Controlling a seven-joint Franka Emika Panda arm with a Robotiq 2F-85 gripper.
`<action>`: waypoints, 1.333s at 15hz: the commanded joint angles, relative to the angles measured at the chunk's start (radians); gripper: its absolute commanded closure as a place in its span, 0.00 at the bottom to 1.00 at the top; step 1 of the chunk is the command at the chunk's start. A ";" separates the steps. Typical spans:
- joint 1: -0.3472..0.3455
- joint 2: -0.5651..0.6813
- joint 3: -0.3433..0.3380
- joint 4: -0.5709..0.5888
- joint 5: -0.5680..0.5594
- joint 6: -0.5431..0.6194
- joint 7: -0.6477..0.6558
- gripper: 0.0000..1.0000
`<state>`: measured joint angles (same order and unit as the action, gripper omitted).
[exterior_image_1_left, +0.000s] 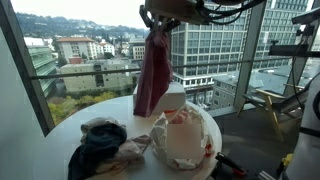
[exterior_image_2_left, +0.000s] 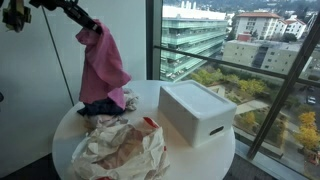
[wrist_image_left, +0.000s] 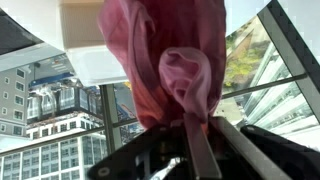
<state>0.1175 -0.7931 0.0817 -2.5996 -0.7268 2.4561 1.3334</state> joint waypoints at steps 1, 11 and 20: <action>-0.052 -0.255 0.118 -0.053 0.179 -0.268 -0.035 0.98; -0.121 -0.409 0.113 -0.106 0.301 -0.540 -0.229 0.98; -0.247 -0.199 0.108 -0.175 0.305 -0.261 -0.335 0.98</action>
<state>-0.0783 -1.0728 0.1941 -2.7751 -0.4271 2.1279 1.0466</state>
